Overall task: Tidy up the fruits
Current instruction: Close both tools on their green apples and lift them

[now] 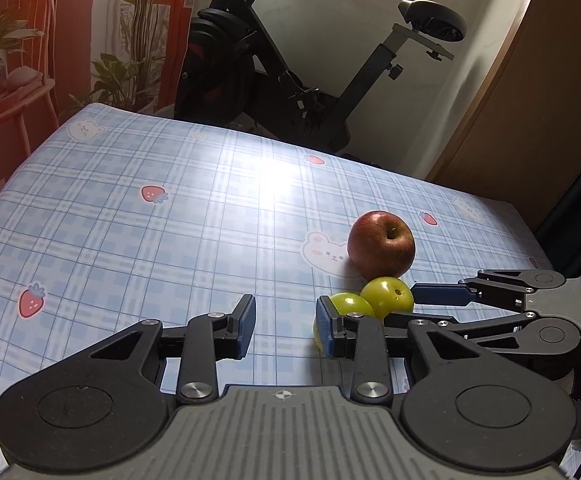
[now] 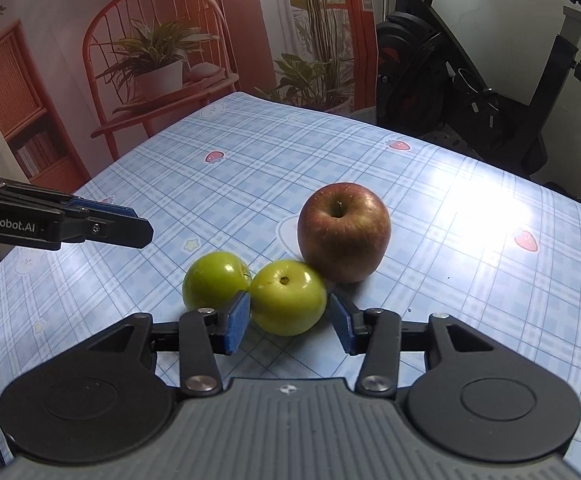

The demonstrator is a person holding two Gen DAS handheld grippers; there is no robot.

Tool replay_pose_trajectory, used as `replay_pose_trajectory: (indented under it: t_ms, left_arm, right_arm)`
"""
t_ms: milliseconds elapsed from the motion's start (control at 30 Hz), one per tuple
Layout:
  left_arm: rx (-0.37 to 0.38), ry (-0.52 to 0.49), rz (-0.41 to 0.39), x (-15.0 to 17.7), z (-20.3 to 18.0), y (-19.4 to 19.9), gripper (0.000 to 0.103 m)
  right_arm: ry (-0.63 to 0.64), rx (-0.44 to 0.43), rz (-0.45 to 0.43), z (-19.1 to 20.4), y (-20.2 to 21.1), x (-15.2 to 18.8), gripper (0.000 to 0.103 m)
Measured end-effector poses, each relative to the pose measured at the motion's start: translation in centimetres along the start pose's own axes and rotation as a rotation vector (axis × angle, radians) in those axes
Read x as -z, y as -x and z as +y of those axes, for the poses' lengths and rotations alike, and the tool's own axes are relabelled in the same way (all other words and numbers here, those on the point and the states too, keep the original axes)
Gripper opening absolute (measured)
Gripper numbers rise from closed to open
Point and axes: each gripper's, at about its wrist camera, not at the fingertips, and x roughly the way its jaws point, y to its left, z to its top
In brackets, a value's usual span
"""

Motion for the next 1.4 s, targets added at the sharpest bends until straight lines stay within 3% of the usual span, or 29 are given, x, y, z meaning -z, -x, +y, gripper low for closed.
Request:
replay_pose_trajectory:
  t_ms: [400, 633, 1067, 1133, 1400]
  left_arm:
    - [0.029, -0.002, 0.035, -0.2, -0.1, -1.3, 0.036]
    - [0.086, -0.031, 0.06, -0.2, -1.4, -2.4, 0.054]
    - [0.067, -0.12, 0.132, 0.2, -3.7, -6.1, 0.053]
    - [0.061, -0.122, 0.131, 0.3, -3.6, -6.3, 0.049]
    - [0.053, -0.141, 0.113, 0.5, -3.7, -4.7, 0.048]
  right_arm:
    - [0.047, -0.025, 0.021, 0.2, -1.1, 0.1, 0.049]
    - [0.01, -0.015, 0.017, -0.6, 0.4, 1.3, 0.049]
    - [-0.075, 0.017, -0.007, -2.2, 2.9, 3.4, 0.049]
    - [-0.083, 0.018, -0.01, -2.2, 3.1, 3.6, 0.049]
    - [-0.099, 0.025, -0.03, -1.9, 4.2, 3.9, 0.049]
